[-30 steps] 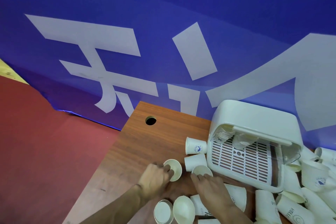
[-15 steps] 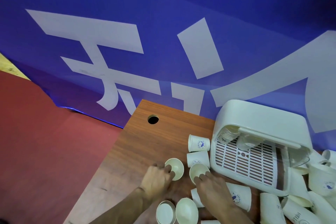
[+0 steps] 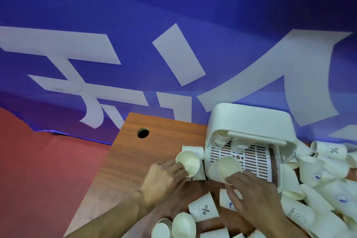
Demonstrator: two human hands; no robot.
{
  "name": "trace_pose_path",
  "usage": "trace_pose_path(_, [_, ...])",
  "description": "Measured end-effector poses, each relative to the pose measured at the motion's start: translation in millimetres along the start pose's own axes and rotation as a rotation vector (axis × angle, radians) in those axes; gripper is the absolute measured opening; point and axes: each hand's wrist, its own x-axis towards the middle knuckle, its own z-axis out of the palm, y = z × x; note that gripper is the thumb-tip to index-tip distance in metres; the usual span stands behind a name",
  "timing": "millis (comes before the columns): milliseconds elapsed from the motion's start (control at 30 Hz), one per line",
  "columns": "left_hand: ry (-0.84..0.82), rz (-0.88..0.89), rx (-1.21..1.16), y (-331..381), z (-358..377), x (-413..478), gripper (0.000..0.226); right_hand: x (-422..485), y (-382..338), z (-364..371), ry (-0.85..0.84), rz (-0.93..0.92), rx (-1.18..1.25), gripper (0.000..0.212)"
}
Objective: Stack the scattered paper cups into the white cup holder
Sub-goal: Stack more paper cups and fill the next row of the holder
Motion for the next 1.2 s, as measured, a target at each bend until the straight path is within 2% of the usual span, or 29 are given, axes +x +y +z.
trace_pose_path(133, [-0.062, 0.037, -0.021, 20, 6, 46, 0.021, -8, 49, -9, -0.048, 0.146, -0.107, 0.004])
trace_pose_path(233, [-0.17, 0.097, 0.018, 37, 14, 76, 0.014, -13, 67, 1, -0.117, 0.201, -0.139, 0.012])
trace_pose_path(433, [-0.467, 0.215, 0.153, 51, 37, 110, 0.019, -7, 81, 26, -0.224, 0.22, -0.154, 0.016])
trace_pose_path(700, [-0.623, 0.259, 0.208, 45, 76, 131, 0.027, -1, 93, 53, -0.313, 0.193, -0.211, 0.025])
trace_pose_path(933, [-0.677, 0.308, 0.221, 36, 103, 133, 0.019, -2, 96, 68, -0.274, 0.177, -0.196, 0.024])
trace_pose_path(1100, [-0.622, 0.365, 0.189, 38, 105, 132, 0.011, -8, 93, 65, -0.201, 0.211, -0.114, 0.014])
trace_pose_path(1200, [-0.554, 0.378, 0.163, 41, 99, 129, 0.02, -18, 90, 62, -0.169, 0.235, -0.077, 0.03])
